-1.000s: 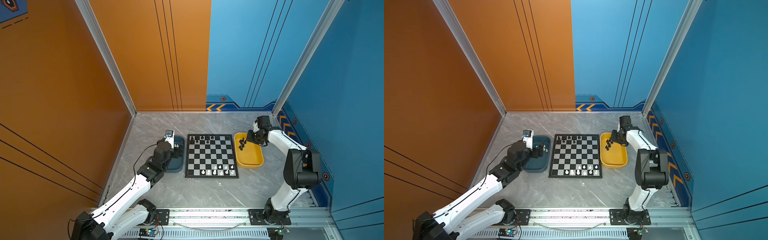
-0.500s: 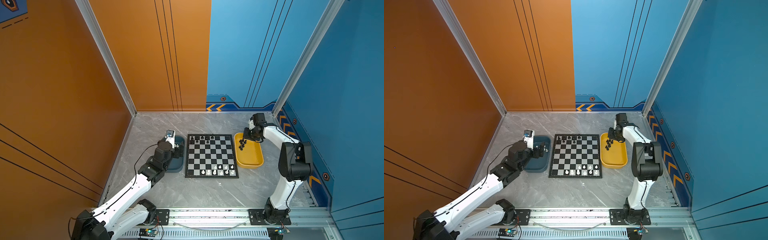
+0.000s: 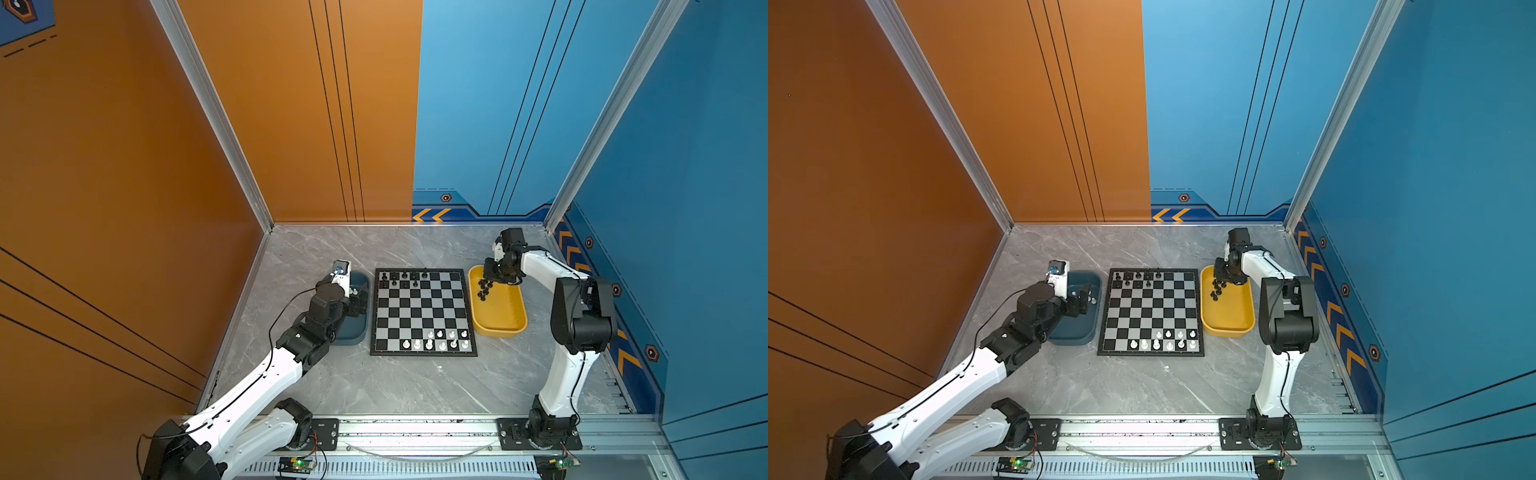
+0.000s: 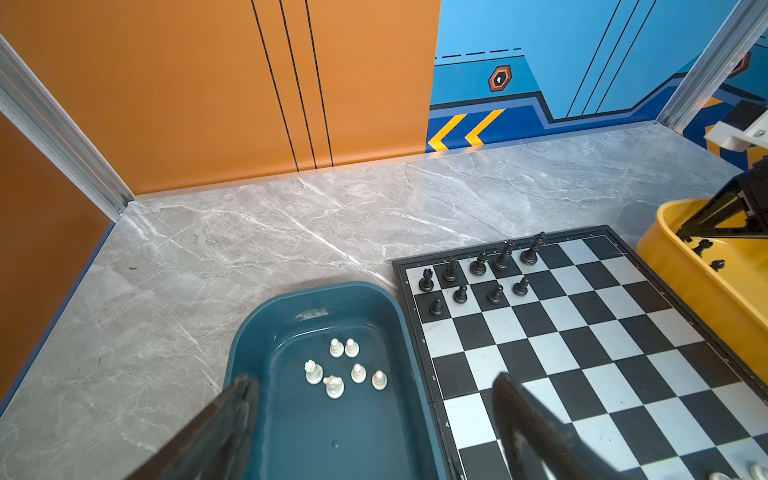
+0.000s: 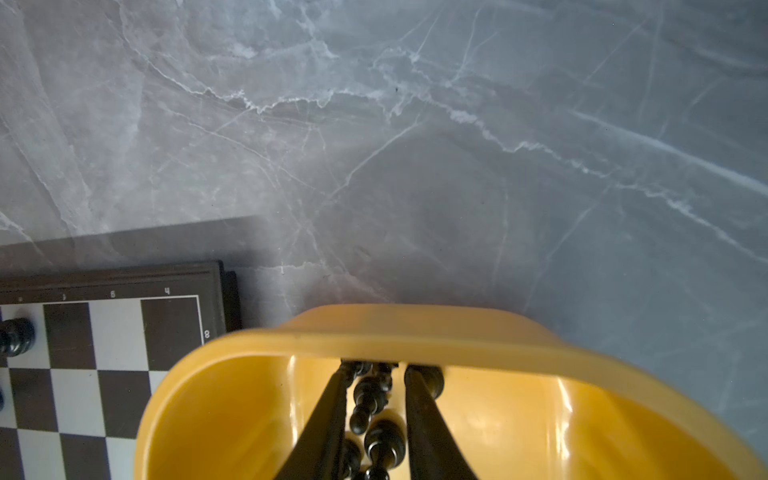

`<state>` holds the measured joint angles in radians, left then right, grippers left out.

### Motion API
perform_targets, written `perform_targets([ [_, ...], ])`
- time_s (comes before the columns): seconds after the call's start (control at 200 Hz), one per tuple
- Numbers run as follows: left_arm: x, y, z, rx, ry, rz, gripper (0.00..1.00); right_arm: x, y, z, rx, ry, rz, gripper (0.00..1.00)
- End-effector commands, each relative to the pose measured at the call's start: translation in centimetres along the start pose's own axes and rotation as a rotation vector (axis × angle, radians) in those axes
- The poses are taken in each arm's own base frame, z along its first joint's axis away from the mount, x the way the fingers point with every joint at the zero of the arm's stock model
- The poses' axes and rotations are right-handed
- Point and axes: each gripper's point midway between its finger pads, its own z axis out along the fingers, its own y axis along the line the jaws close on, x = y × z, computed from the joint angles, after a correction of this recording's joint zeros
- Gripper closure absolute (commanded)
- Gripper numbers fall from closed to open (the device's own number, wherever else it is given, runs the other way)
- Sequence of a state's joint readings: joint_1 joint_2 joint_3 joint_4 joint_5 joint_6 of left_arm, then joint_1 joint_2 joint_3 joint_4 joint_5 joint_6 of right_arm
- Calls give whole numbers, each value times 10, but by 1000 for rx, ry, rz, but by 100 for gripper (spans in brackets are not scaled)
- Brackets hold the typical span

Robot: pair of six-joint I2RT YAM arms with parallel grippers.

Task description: Set up the chess pieces on the board

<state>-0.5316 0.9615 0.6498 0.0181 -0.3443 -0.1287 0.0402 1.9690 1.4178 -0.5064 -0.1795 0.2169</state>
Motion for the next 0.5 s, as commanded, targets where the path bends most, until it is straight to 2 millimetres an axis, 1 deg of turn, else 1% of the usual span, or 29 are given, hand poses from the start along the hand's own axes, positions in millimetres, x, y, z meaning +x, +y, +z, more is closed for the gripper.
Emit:
perform_targets([
  [0.0, -17, -3, -3, 3, -39, -5, 10, -2, -1, 0, 23, 13, -22, 72],
  [0.195, -18, -3, -4, 4, -41, -5, 10, -2, -2, 4, 22, 19, -20, 73],
  [0.33, -18, -3, -4, 2, -40, -3, 10, -1, -1, 6, 19, 24, -19, 77],
  [0.496, -19, -3, -4, 1, -42, -3, 10, -2, -1, 7, 19, 23, -17, 78],
])
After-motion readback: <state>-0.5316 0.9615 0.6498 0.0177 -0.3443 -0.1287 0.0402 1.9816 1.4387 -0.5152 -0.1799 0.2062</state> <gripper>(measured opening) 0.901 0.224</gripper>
